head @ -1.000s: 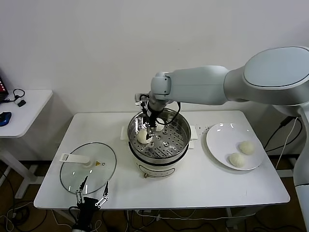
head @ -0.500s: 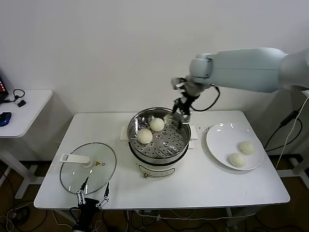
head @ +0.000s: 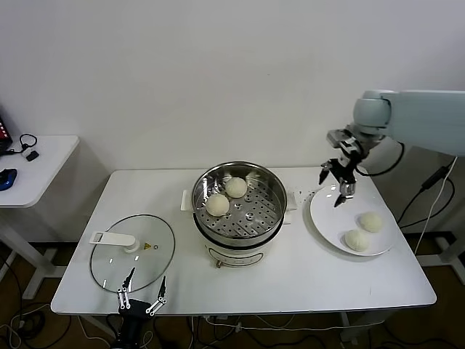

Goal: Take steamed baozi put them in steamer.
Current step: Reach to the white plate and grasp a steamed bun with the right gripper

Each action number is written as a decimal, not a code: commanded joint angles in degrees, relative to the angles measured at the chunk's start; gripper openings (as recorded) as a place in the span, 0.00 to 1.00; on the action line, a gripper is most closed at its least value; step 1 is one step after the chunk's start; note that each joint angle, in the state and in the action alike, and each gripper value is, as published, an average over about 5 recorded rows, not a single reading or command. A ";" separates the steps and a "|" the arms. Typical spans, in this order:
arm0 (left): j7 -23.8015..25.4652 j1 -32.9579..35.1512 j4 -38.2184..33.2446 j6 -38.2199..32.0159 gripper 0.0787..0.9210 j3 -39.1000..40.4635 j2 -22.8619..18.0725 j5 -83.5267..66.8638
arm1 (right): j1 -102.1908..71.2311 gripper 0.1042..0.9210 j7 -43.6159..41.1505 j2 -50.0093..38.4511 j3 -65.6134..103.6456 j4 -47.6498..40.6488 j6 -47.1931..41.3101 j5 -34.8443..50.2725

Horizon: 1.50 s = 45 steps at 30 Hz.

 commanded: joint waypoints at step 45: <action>-0.20 -1.31 3.06 -0.05 0.88 -0.94 -0.71 0.27 | -30.31 0.88 1.12 -5.35 21.22 -18.18 2.62 -18.84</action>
